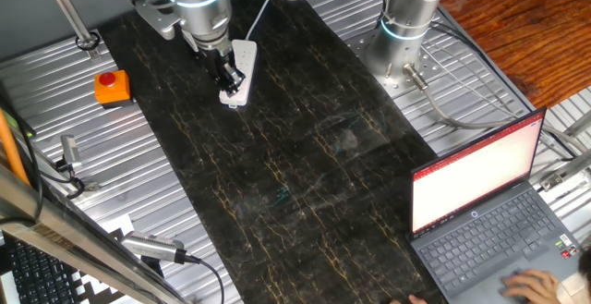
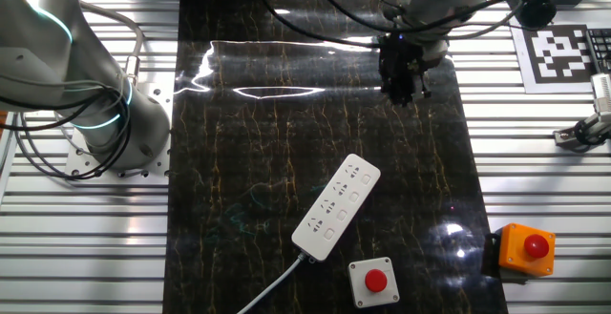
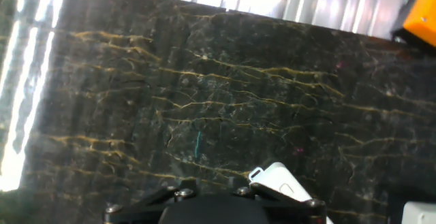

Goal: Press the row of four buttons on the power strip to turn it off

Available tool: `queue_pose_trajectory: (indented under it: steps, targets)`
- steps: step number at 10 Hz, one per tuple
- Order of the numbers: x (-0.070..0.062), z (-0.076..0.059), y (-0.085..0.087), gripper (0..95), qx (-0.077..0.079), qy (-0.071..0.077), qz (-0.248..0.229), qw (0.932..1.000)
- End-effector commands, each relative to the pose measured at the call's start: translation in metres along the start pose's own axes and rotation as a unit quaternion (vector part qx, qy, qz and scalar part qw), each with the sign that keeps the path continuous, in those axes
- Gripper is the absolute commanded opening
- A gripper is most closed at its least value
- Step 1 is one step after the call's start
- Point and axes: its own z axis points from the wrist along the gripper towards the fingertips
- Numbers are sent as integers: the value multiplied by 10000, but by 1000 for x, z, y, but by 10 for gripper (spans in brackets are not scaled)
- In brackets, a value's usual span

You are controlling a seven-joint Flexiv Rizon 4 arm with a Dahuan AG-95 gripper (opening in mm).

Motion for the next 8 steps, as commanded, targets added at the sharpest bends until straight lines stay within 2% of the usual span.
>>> queue_pose_trajectory:
  steps: [1,5,8]
  targets:
    - [1,-1,0,0,-3,14,-37,10000]
    - [2,-1,-1,0,-33,63,-113,9999]
    - [10,1,-15,0,-128,60,-341,9993]
